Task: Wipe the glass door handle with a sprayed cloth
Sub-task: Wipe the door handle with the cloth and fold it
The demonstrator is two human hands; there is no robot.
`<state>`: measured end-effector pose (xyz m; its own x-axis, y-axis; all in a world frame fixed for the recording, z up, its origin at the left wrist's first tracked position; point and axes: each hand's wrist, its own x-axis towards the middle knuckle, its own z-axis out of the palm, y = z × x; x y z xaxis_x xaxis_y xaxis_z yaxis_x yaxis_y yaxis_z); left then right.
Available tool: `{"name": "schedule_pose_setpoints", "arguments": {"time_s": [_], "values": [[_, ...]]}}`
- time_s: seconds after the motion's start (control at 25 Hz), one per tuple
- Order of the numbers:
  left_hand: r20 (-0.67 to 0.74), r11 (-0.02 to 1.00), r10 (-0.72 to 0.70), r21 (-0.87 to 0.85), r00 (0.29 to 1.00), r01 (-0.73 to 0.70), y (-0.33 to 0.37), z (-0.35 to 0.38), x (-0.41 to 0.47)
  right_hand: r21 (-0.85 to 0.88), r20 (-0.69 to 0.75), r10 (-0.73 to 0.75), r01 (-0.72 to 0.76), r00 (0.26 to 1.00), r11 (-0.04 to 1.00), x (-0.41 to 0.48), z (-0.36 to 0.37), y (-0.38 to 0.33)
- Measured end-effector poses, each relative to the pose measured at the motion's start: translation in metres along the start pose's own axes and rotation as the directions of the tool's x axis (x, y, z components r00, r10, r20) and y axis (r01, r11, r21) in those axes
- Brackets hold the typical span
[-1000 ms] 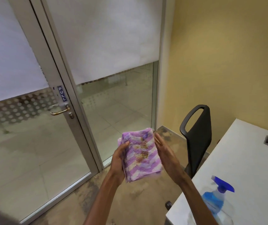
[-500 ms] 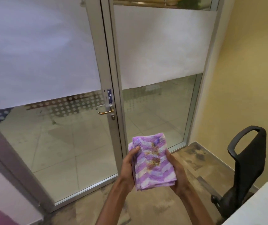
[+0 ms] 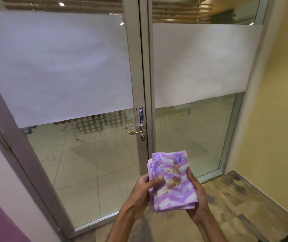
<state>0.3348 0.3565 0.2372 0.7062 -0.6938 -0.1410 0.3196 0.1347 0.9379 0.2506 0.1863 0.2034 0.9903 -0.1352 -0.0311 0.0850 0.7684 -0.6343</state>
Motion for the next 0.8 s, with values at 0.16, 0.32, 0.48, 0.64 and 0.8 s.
{"name": "schedule_pose_setpoints", "arguments": {"time_s": [0.16,0.32,0.48,0.64,0.8], "values": [[-0.038,1.0,0.007,-0.019,0.999,-0.008,0.004,-0.015,0.022,0.013,0.031,0.01,-0.011,0.999,1.0,0.027,0.003,0.001],[-0.058,1.0,0.001,-0.016,0.998,-0.002,0.014,-0.027,0.055,0.059,0.068,0.019,-0.023,0.998,0.998,0.066,0.0,-0.005],[-0.138,1.0,-0.001,0.026,0.99,0.005,0.029,-0.039,0.103,0.043,0.065,0.035,-0.038,0.997,0.998,0.118,-0.007,-0.021],[-0.236,0.996,0.009,0.086,0.972,0.012,0.056,-0.046,0.163,0.066,0.062,0.04,-0.045,0.997,0.997,0.179,-0.013,-0.046],[-0.366,0.997,0.047,0.072,0.929,-0.022,0.079,-0.042,0.22,0.131,0.134,0.092,-0.11,0.987,0.985,0.238,-0.018,-0.072]]}}
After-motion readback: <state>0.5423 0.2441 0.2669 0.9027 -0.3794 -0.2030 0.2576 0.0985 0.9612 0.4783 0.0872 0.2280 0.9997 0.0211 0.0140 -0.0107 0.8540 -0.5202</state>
